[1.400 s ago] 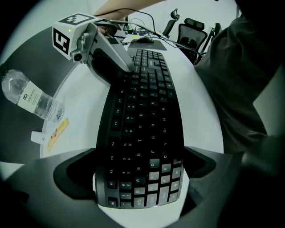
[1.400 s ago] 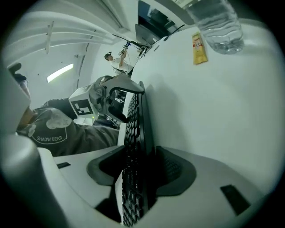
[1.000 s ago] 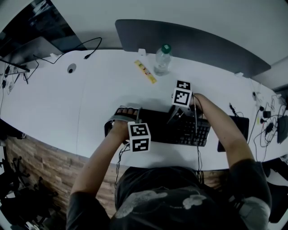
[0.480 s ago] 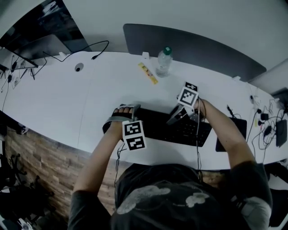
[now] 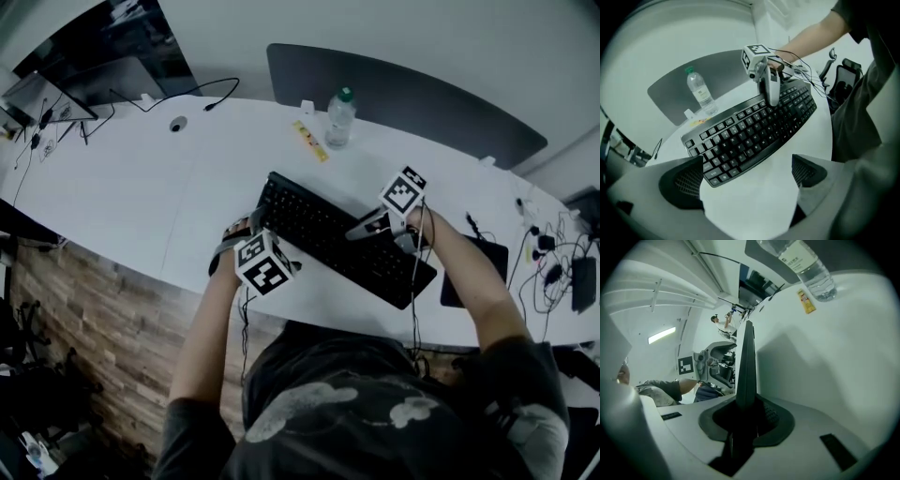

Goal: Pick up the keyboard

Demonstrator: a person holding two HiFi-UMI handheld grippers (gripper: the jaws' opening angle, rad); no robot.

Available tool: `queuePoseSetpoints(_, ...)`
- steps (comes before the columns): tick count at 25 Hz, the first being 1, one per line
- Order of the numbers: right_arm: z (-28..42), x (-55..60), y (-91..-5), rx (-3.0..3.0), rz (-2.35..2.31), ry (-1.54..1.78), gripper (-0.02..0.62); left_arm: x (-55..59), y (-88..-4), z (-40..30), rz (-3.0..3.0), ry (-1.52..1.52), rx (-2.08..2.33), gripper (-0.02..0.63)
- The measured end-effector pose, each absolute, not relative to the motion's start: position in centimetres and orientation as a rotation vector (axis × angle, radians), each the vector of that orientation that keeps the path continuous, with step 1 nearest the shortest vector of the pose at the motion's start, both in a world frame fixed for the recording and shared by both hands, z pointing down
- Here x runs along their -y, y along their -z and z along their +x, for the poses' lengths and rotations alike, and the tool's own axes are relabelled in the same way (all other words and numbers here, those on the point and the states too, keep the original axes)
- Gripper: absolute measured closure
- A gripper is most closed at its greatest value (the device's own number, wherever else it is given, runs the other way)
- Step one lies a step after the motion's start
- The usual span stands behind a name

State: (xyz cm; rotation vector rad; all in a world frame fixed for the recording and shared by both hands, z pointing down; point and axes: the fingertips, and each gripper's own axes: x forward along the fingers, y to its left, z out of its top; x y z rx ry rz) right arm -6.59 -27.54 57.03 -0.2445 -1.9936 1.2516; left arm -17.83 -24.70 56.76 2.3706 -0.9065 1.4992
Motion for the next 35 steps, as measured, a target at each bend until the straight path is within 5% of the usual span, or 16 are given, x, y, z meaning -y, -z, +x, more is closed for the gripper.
queuePoseSetpoints(6,-6.5,27.8,-55.3,2.101,-0.094,-1.245,0.523,23.9,-56.1,-17.1,2.241,-1.154,1.126,0.054)
queuePoseSetpoints(10,-5.6,27.5,-54.6,2.130,0.005,-1.251,0.523,23.5,-54.8,-17.4,2.151,-0.951,1.358,0.314)
queuePoseSetpoints(16,-3.8,26.8,-53.9,2.187,0.104,-1.249,0.523,20.5,-54.4,-16.2,1.992,-0.813,1.601,0.588)
queuePoseSetpoints(35,-2.6,25.8,-52.7,2.302,0.275,-1.186,0.523,14.9,-53.7,-15.8,1.744,-0.546,1.892,0.604)
